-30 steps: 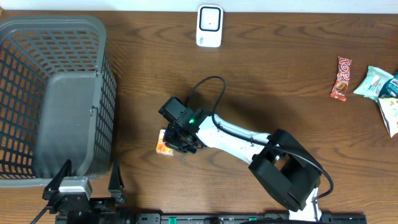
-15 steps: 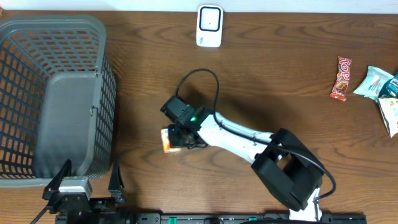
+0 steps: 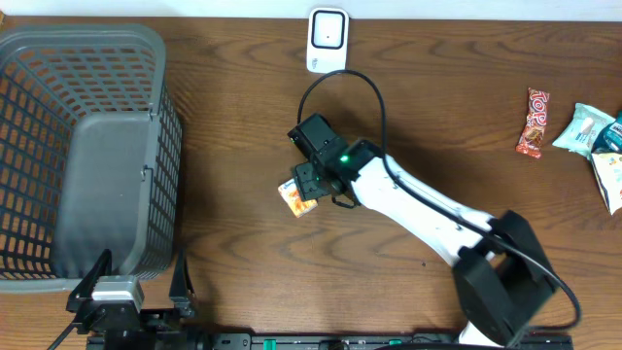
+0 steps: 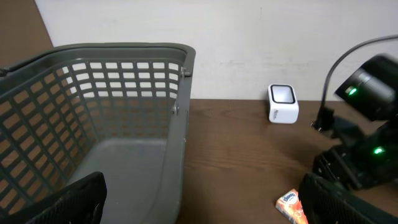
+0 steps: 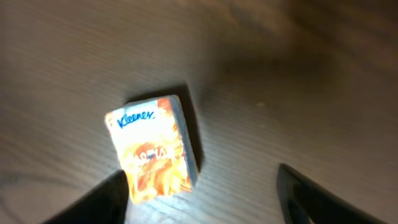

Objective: Scan the item barcode

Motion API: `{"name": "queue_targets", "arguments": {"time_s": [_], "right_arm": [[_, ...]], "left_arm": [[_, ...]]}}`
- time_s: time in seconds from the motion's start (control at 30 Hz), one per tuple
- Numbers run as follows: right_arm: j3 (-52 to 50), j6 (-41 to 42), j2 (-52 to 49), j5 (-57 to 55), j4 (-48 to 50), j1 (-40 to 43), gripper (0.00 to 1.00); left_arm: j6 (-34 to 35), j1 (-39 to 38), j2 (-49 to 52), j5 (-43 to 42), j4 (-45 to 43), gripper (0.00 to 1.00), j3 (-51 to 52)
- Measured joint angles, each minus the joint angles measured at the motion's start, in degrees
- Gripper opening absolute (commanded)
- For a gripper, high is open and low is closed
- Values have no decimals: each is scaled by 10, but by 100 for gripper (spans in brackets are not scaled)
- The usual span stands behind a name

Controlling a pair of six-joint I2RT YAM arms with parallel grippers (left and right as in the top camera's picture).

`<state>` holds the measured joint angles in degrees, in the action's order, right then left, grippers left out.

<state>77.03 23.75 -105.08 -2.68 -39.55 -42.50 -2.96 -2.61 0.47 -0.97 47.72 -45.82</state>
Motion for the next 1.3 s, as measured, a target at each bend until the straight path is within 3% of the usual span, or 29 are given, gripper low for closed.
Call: {"name": "queue_targets", "arguments": {"time_s": [0.13, 0.37, 0.47, 0.53, 0.63, 0.83, 1.3], "right_arm": [[0, 65, 25, 3, -31, 0, 86], [-14, 435, 27, 33, -95, 0, 84], [-23, 533, 26, 38, -70, -1, 75], [-26, 575, 24, 42, -46, -3, 77], [-32, 613, 23, 44, -18, -6, 82], [-52, 640, 17, 58, 23, -10, 69], [-58, 648, -7, 68, 55, -21, 68]], "left_arm": [[0, 0, 0, 0, 0, 98, 0], [0, 0, 0, 0, 0, 98, 0], [0, 0, 0, 0, 0, 98, 0], [0, 0, 0, 0, 0, 98, 0], [0, 0, 0, 0, 0, 98, 0], [0, 0, 0, 0, 0, 98, 0], [0, 0, 0, 0, 0, 98, 0]]}}
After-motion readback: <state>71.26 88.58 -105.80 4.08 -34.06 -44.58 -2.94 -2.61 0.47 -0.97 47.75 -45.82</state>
